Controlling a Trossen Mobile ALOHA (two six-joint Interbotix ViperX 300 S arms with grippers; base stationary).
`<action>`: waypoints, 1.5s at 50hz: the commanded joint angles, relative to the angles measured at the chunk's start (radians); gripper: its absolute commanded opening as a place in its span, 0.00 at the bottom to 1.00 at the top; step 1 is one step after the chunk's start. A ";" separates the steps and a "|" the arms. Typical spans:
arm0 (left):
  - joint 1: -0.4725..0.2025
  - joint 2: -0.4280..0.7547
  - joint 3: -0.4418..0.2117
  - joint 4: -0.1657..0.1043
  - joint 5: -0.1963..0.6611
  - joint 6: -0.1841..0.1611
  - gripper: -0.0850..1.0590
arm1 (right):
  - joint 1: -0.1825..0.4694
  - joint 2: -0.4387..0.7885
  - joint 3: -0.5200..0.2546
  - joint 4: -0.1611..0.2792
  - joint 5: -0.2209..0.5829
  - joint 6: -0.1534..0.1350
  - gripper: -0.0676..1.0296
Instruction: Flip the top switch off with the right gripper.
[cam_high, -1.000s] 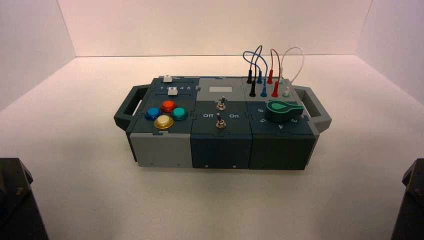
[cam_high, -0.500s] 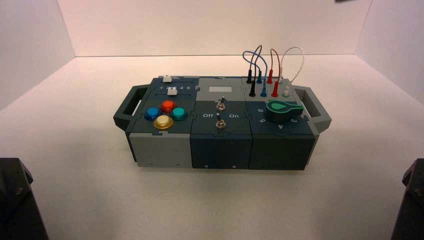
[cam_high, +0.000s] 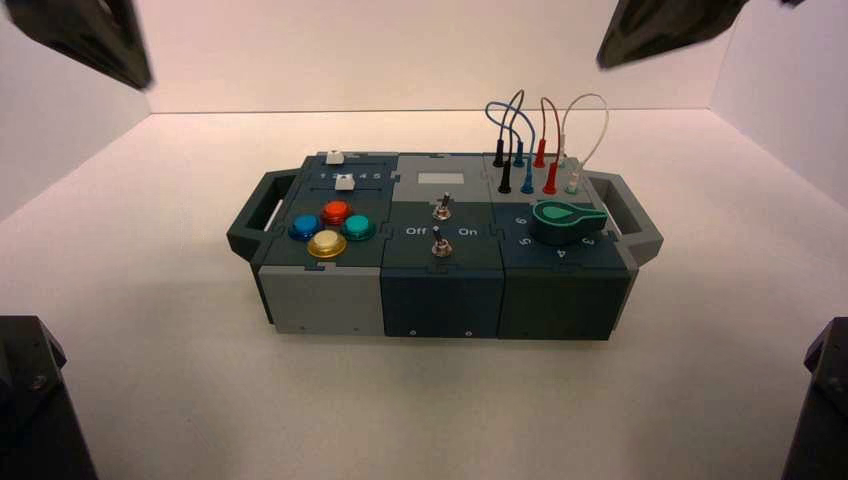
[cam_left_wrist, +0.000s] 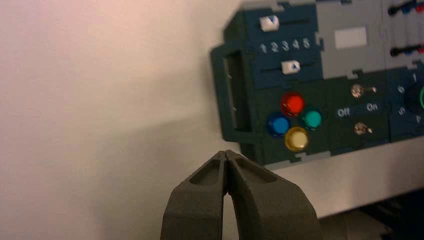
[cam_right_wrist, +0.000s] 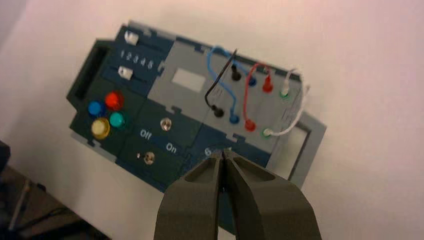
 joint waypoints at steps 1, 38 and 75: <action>-0.017 0.086 -0.032 -0.023 -0.040 -0.008 0.05 | 0.048 0.041 -0.044 0.008 -0.008 0.002 0.04; -0.097 0.552 -0.163 -0.032 -0.160 -0.014 0.05 | 0.089 0.225 -0.092 0.156 -0.098 0.003 0.04; -0.160 0.785 -0.278 -0.034 -0.189 -0.029 0.05 | 0.094 0.489 -0.161 0.244 -0.169 0.003 0.04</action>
